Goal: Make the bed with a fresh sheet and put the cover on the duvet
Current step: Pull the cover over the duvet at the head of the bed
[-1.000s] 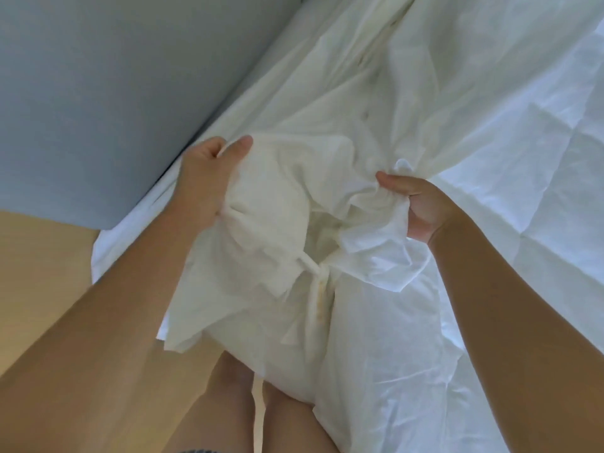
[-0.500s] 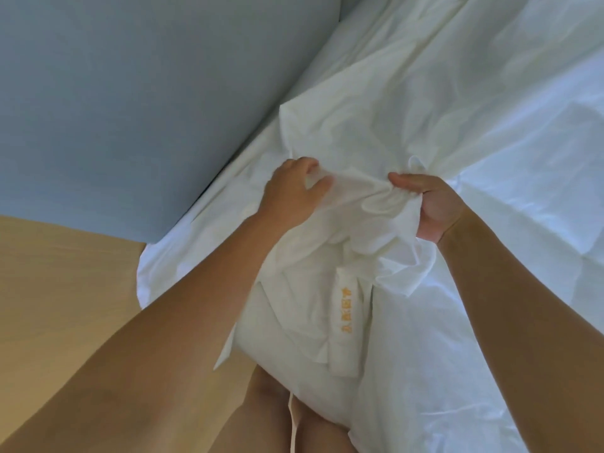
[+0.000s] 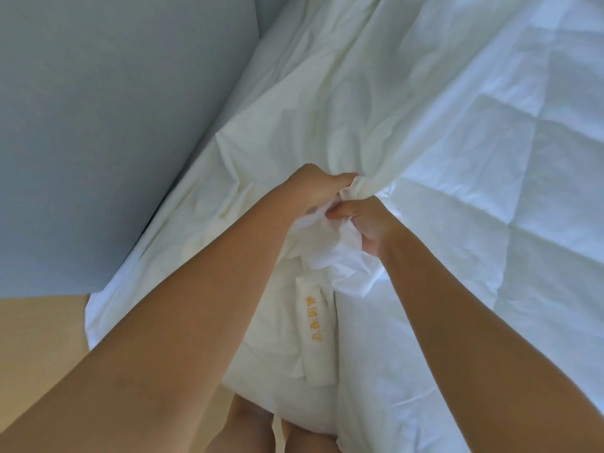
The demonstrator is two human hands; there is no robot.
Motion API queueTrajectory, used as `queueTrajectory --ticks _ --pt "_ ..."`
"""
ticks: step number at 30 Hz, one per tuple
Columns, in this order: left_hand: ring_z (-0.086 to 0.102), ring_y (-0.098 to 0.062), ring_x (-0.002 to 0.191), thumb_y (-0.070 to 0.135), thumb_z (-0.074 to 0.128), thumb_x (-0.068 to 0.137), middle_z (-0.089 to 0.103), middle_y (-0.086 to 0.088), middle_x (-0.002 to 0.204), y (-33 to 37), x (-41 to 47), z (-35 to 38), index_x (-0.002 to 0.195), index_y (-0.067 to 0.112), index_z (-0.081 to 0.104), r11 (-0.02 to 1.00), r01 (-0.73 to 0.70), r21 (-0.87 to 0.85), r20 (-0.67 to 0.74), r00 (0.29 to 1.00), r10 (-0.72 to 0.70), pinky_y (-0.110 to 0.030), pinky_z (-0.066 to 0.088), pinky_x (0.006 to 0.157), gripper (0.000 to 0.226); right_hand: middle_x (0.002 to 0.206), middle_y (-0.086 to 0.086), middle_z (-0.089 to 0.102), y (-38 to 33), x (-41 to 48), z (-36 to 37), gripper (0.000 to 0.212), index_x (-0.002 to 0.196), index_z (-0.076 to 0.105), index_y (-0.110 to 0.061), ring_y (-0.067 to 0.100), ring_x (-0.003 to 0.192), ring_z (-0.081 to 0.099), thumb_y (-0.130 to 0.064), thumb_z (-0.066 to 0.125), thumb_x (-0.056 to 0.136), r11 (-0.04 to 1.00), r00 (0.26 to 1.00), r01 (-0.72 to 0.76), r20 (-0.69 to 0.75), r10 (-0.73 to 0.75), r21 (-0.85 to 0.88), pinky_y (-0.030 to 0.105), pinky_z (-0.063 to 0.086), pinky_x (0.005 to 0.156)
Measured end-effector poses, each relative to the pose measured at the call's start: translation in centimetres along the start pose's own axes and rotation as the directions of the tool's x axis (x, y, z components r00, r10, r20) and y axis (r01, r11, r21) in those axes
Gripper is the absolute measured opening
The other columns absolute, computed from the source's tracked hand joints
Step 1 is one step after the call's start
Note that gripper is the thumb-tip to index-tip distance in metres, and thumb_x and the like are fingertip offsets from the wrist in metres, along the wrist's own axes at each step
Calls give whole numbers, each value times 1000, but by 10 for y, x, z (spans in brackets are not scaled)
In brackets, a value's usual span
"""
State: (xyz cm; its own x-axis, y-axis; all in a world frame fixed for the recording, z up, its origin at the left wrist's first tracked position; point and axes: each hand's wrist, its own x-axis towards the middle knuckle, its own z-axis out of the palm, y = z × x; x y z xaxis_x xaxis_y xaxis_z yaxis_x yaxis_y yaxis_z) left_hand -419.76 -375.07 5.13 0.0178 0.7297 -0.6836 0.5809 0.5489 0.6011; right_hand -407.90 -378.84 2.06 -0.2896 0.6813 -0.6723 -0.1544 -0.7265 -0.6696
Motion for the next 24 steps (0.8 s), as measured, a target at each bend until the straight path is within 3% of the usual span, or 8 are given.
queueTrajectory --ticks 3,8,11,13,16,18,21,24 --pt "38 -20 53 7 54 84 35 -4 53 19 4 -2 54 12 33 988 -155 25 -51 986 156 -25 32 53 36 77 13 62 -6 -2 1 19 87 63 -3 31 75 62 3 50 75 1000 1000 -16 -4 16 2 34 53 70" --pt "24 -12 48 6 56 85 24 4 48 37 -10 1 50 18 26 886 -462 -36 6 887 462 -27 20 50 48 85 10 71 -18 -7 3 12 90 70 -6 26 80 70 -5 60 84 998 998 40 56 -43 47 34 56 69" --pt "46 -11 50 11 57 83 48 5 51 25 -10 -9 52 17 50 899 -360 -251 63 920 386 -22 38 51 32 91 8 70 -14 -12 2 15 101 65 -8 24 86 68 -11 55 90 987 995 101 1 -102 122 34 55 74" --pt "55 -18 72 29 56 89 58 -1 75 10 -4 -14 76 15 59 953 -270 -139 5 962 274 -29 45 68 19 90 6 71 -8 -13 6 20 105 64 -9 22 86 69 -19 50 94 951 992 126 -28 -124 284 33 56 74" --pt "56 -22 91 66 52 81 58 -1 101 -5 -1 -19 107 19 57 998 64 -28 121 991 -60 -31 41 79 54 84 7 72 -4 -11 14 24 101 65 -9 21 79 70 -26 50 96 924 991 128 -86 -104 360 29 57 67" --pt "63 -21 86 61 57 80 64 -2 94 -5 3 -20 100 15 60 975 195 -106 250 954 -163 -31 50 78 51 88 10 71 -6 -11 19 25 103 66 -8 24 81 70 -28 57 90 932 989 128 -120 -92 340 30 56 68" --pt "51 -12 50 16 54 90 54 -2 60 6 9 -23 75 12 55 958 153 -243 269 959 -85 -20 40 46 15 99 14 60 -10 -14 22 29 104 59 -3 29 93 59 -26 55 87 957 998 65 -11 -65 282 36 48 86" --pt "52 -21 62 3 48 88 54 -14 72 23 17 -21 85 -7 57 937 -170 -306 78 976 202 -28 43 57 13 105 13 66 -13 -12 20 26 111 63 -6 31 101 63 -14 60 86 992 995 95 -18 -94 88 40 52 88"
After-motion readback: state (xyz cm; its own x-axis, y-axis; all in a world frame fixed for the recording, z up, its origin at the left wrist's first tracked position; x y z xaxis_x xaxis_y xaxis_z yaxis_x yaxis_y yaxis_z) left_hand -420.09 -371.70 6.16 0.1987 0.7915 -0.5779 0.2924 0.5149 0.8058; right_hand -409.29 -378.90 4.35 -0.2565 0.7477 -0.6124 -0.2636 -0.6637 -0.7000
